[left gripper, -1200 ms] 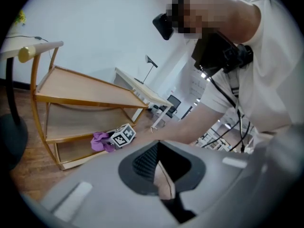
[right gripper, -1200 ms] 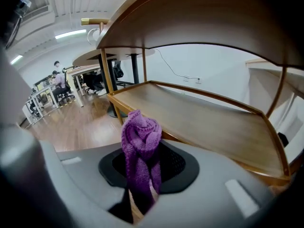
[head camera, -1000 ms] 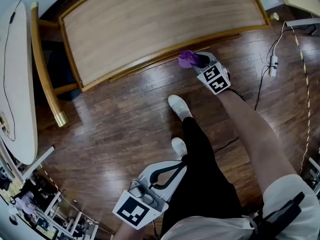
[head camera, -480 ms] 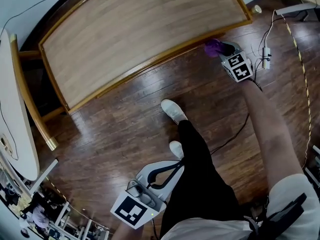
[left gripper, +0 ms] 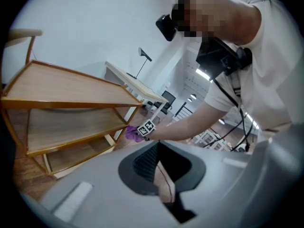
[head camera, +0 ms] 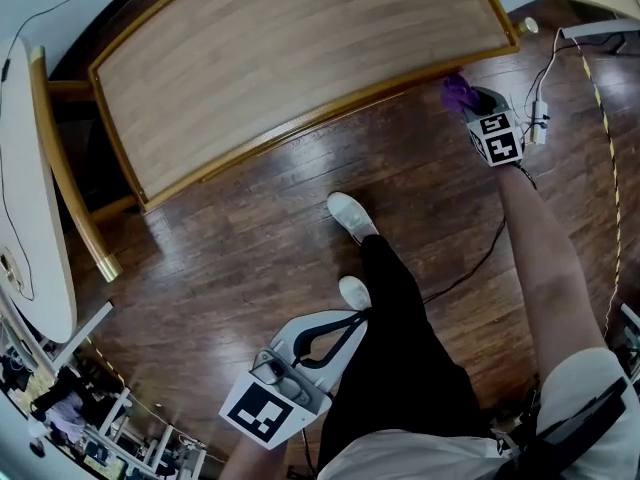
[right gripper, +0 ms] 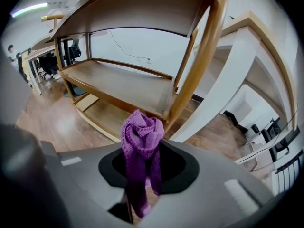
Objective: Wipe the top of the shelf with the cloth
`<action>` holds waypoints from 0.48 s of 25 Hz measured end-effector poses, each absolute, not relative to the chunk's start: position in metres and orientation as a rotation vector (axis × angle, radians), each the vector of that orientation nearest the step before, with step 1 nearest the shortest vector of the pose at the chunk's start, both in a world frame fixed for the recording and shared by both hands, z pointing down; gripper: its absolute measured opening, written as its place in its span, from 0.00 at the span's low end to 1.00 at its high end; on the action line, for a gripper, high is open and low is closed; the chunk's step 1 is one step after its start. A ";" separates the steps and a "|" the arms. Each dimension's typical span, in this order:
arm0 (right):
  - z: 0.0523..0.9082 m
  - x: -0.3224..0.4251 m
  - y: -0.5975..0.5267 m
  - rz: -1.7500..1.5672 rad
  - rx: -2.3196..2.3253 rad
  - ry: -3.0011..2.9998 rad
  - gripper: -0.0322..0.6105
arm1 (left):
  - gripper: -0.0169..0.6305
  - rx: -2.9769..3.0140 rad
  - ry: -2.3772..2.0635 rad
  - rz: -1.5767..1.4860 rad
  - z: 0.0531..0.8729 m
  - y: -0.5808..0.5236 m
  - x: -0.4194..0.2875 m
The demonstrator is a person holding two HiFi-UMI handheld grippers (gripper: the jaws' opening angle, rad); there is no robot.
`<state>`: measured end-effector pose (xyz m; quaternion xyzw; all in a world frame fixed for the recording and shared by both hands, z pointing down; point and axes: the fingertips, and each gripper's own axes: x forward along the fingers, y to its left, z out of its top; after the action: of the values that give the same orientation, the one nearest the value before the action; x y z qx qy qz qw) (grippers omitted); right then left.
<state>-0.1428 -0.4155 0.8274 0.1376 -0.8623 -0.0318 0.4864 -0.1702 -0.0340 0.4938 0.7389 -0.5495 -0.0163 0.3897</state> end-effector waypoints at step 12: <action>0.828 -0.334 -0.084 0.076 -0.277 -2.343 0.20 | 0.05 1.722 -1.597 -0.144 0.491 0.039 -0.197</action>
<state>-0.3337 -0.0843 0.8278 -0.1085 -0.9179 0.0298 0.3805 -0.1967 0.0391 0.4906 0.6757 -0.6266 -0.0565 0.3842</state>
